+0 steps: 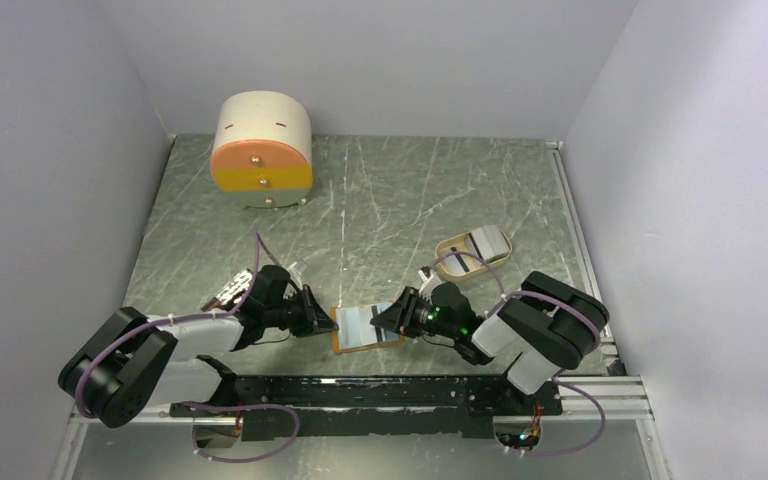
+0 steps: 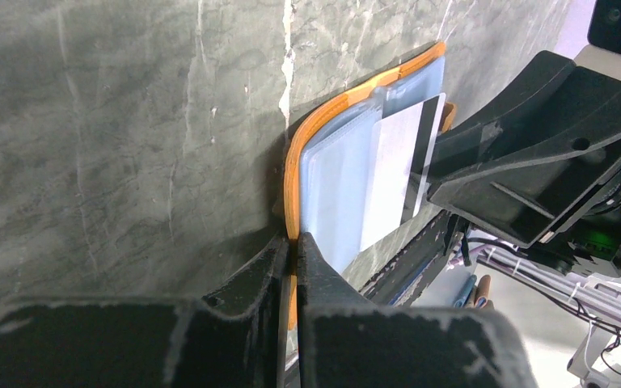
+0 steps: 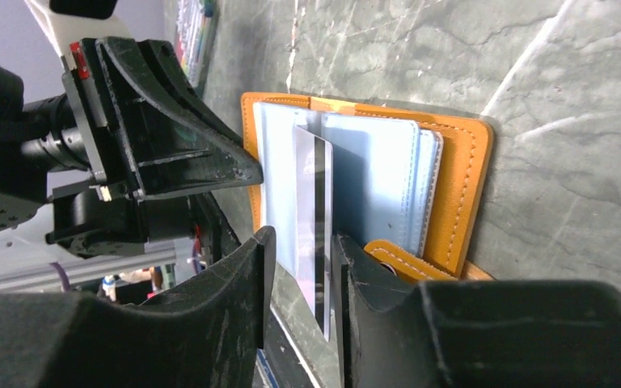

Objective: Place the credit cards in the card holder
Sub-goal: Insert the credit card into the card holder.

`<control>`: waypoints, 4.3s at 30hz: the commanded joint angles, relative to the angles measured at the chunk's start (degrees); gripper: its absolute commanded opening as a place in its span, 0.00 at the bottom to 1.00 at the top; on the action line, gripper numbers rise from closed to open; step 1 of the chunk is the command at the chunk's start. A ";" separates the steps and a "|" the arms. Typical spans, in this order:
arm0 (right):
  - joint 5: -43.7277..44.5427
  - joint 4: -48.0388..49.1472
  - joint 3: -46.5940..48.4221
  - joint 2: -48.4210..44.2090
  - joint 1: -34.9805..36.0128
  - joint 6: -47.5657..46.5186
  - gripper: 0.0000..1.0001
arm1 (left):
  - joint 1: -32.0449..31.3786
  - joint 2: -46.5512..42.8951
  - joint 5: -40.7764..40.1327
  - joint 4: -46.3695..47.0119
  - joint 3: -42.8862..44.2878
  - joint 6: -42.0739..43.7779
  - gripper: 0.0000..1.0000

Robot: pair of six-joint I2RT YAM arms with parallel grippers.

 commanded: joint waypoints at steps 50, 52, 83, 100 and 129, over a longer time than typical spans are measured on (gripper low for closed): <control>14.97 -40.09 12.38 -9.02 6.18 -5.94 0.46 | -0.25 0.09 0.64 1.86 -0.56 0.23 0.09; 15.68 -42.02 13.69 -8.10 6.92 -5.92 0.46 | -0.22 0.07 0.69 1.67 -0.48 0.25 0.09; 14.77 -42.11 20.66 -2.92 12.55 -6.58 0.46 | -0.72 -1.40 1.62 1.88 0.23 -0.52 0.09; 18.35 -57.35 25.40 -6.23 12.61 -12.38 0.47 | -0.80 -1.42 1.31 1.88 0.29 -0.87 0.09; 16.04 -53.60 26.40 -5.59 13.16 -12.10 0.48 | -0.91 -3.39 2.77 1.99 0.76 -1.11 0.25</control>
